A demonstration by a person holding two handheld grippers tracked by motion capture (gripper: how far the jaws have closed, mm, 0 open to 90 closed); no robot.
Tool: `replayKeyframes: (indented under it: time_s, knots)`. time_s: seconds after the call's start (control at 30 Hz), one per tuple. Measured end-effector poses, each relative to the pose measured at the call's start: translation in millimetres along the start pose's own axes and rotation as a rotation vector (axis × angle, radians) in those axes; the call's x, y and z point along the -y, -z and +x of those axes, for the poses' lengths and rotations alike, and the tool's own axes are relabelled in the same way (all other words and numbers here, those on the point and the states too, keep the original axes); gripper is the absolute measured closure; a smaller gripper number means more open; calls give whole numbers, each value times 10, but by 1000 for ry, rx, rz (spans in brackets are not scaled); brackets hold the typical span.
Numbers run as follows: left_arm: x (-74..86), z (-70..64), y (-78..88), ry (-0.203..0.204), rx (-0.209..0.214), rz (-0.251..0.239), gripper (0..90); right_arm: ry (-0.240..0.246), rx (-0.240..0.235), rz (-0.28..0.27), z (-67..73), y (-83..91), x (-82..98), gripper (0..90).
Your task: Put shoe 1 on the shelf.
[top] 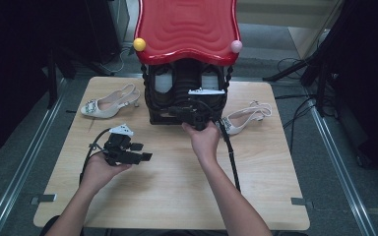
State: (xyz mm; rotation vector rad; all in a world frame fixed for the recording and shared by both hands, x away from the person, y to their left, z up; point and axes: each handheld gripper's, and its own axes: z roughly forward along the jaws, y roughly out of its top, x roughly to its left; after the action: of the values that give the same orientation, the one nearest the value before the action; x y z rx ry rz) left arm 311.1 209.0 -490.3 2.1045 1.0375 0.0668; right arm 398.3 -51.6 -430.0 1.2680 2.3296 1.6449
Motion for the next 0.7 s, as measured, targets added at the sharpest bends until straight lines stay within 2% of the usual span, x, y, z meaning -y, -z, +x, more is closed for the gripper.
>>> replayKeyframes:
  time_s: [0.1,0.2,0.3,0.37,0.57,0.63,0.7]
  knots:
    - [1,5,3,0,-1,-1,389,11,-16,-4,9,48,57,739]
    - [2,7,6,0,-1,-2,389,14,-37,-18,0,92,120,628]
    - [3,7,3,2,-2,-1,389,9,-26,20,-11,113,171,571]
    - [3,9,3,0,-1,0,389,17,-17,16,-5,131,217,523]
    - [4,15,6,3,-5,-1,389,15,-24,41,3,201,310,517]
    - [5,18,9,6,-3,-2,389,21,-17,42,16,223,346,466]
    - [6,19,12,5,-4,-2,389,29,-10,67,18,236,380,427]
